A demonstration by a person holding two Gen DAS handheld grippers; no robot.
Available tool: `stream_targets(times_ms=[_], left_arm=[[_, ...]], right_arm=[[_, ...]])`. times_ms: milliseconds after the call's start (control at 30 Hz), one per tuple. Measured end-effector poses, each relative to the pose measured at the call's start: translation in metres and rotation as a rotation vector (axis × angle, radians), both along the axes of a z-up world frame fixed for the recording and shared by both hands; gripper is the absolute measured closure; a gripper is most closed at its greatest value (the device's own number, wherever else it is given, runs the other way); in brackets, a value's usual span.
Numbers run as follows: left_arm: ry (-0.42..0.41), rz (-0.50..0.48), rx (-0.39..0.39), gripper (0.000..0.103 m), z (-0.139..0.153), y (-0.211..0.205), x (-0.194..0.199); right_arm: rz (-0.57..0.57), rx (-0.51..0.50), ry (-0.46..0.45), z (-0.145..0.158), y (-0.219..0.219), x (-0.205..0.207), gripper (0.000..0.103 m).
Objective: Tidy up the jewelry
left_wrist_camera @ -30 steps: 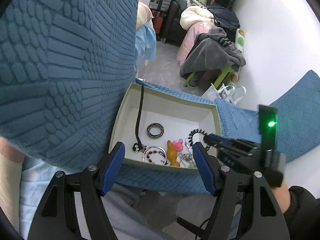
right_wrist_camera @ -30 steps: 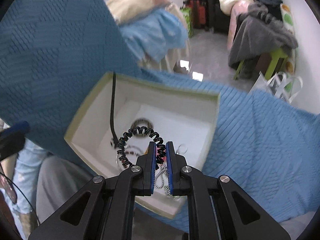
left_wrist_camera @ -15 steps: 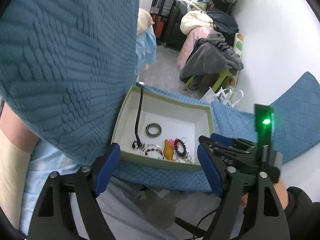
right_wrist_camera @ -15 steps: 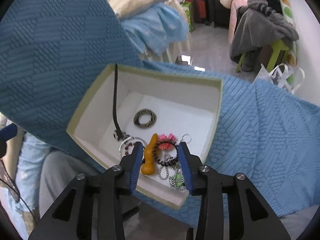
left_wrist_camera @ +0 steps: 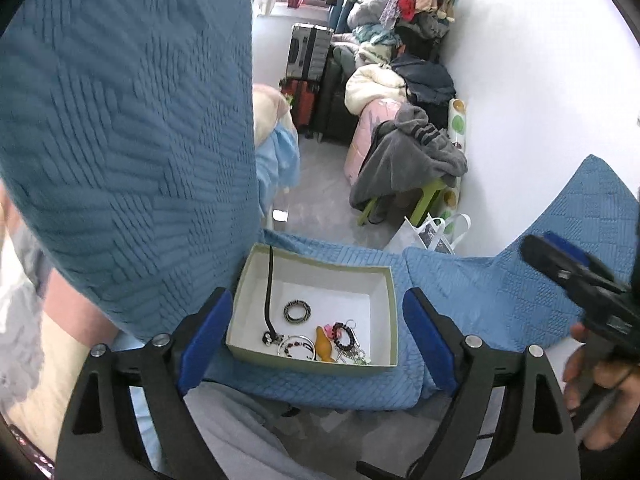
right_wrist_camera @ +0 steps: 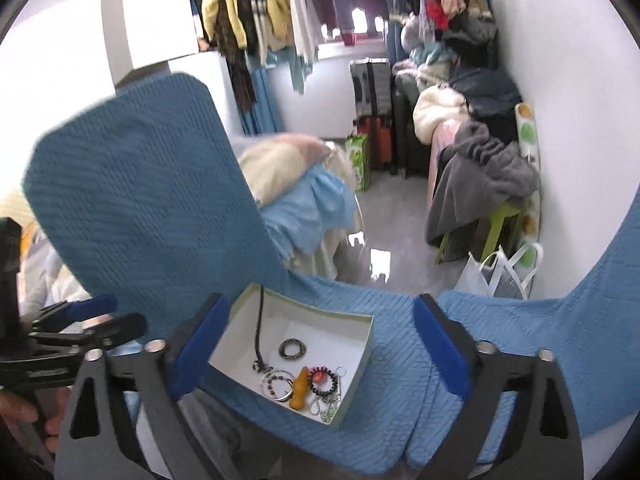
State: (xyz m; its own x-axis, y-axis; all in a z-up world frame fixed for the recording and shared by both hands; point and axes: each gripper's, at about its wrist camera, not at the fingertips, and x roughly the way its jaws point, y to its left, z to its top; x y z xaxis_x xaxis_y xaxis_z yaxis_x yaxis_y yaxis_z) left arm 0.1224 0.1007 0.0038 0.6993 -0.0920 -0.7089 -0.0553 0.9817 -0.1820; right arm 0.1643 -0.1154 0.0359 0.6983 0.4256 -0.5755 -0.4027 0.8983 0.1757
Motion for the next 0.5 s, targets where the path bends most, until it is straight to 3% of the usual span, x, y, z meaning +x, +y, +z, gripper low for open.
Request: stream_targets(times_ms=[167,500], left_arm=[[-0.044,-0.017,0.012,0.014,0.021,-0.008,-0.013],[-0.088,-0.021,0.011,0.002,0.027,-0.02,-0.035]], right_arm=[[-0.013,-0.005,-0.045,0.018,-0.008,-0.03,0.0],[-0.043,-0.008,0.014,0.0,-0.022,-0.066,0.0]])
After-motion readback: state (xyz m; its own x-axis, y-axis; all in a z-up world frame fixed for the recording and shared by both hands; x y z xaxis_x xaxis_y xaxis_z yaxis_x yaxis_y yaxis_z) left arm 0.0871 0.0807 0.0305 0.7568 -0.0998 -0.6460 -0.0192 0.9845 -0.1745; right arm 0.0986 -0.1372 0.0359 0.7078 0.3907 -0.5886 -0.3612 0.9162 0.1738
